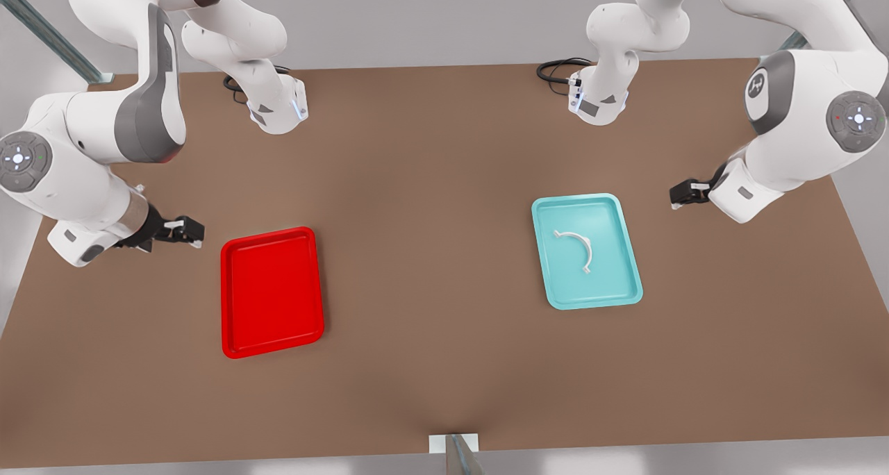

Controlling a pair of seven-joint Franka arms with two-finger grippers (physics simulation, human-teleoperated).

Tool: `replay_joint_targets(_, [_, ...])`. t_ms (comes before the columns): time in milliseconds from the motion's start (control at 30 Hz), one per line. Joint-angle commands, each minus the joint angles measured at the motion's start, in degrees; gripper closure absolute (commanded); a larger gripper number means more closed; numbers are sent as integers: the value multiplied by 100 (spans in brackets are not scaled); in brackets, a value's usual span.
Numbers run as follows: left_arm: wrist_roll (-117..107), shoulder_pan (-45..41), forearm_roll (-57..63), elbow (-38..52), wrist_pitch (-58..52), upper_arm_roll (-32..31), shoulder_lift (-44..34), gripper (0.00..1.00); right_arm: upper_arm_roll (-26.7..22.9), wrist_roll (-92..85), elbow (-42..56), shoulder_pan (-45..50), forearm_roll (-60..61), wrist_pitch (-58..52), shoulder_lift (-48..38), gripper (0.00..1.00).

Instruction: Take the drainage pipe clamp from the left arm, pass it to the right arm, and place it in the plate on the right side

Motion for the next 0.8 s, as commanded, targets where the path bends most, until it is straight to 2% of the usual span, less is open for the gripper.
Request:
replay_joint_targets(0, [811, 20, 69, -1, 408, 1, 49, 0, -1, -97, 2, -8, 2, 253, -7, 0])
replay_joint_targets(67, [837, 55, -97, -27, 723, 1, 418, 0, -1, -97, 2, -8, 2, 253, -7, 0])
replay_joint_targets(100, [1117, 64, -502, -492, 1461, 19, 515, 0, -1, -97, 2, -8, 2, 253, -7, 0])
replay_joint_targets(200, [1610, -68, -520, -2846, 3974, 1, 208, 0, -1, -97, 2, -8, 2, 253, -7, 0])
replay_joint_targets(233, [1619, -129, -520, -3060, 4134, 1, 260, 0, -1, -97, 2, -8, 2, 261, -7, 0])
replay_joint_targets(367, [2164, -41, -537, -3341, 4319, 10, 375, 0, -1, -97, 2, -8, 19, 261, -7, 0])
replay_joint_targets(667, [1778, -279, -845, -3578, 4767, 10, 796, 0, -1, -97, 11, -8, 28, 270, 2, 0])
replay_joint_targets(767, [1777, -446, -836, -3886, 5320, 10, 1077, 0, -1, -97, 29, -8, 37, 297, 29, 0])
